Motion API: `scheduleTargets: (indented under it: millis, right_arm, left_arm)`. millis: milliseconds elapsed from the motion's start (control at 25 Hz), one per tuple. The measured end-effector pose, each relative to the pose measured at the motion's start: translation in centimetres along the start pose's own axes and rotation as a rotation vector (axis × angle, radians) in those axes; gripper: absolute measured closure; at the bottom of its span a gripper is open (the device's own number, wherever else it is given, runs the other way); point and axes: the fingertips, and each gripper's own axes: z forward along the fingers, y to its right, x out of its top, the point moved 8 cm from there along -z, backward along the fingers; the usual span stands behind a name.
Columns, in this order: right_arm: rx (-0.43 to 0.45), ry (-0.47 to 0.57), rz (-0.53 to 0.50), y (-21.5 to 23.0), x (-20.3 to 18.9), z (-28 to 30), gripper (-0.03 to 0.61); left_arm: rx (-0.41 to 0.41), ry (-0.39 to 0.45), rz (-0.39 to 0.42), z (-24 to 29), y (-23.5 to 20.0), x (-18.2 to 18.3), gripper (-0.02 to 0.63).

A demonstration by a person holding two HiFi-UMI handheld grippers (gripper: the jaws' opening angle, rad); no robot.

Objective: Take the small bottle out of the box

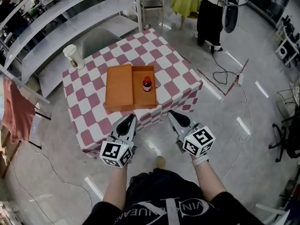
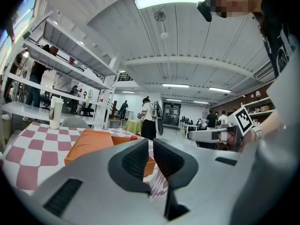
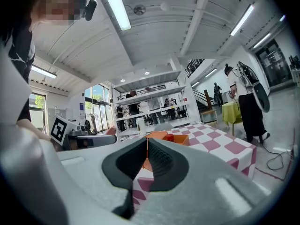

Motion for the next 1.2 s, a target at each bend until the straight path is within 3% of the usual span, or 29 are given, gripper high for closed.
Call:
scheduleTargets:
  millis: [680, 1200]
  right_arm:
    - [0.098, -0.069, -0.001, 2.8, -1.0, 4.6, 0.571]
    - [0.106, -0.134, -0.016, 6.6, -0.8, 9.3, 0.568]
  left_arm:
    - [0.005, -0.028, -0.017, 3.8, -0.8, -0.5, 0.581]
    - [-0.007, -0.044, -0.05, 8.6, -3.0, -1.1, 0.581]
